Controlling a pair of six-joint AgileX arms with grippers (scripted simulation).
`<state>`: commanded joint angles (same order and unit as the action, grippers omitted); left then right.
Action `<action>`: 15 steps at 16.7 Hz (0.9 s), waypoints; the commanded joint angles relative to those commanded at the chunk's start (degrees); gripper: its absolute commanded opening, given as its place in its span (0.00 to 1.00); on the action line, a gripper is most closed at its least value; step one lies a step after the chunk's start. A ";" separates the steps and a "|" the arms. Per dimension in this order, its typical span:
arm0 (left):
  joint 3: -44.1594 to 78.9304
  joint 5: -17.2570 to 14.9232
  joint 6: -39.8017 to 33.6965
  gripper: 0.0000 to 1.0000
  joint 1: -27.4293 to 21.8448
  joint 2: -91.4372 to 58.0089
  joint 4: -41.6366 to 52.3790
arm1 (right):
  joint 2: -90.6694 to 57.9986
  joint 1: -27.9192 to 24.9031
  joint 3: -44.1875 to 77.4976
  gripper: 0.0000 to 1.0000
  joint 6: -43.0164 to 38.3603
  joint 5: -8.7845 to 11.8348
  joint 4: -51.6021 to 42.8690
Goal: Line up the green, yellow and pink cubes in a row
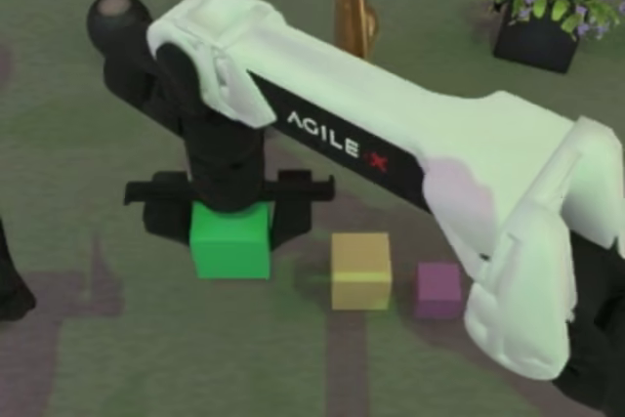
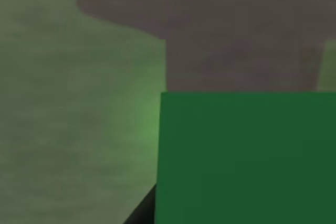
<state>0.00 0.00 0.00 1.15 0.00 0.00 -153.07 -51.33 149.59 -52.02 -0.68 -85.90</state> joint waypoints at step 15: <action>0.00 0.00 0.00 1.00 0.00 0.00 0.00 | 3.49 -0.24 -16.32 0.30 -0.28 -0.11 12.42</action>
<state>0.00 0.00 0.00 1.15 0.00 0.00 -149.59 -51.57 133.27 -52.31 -0.80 -73.48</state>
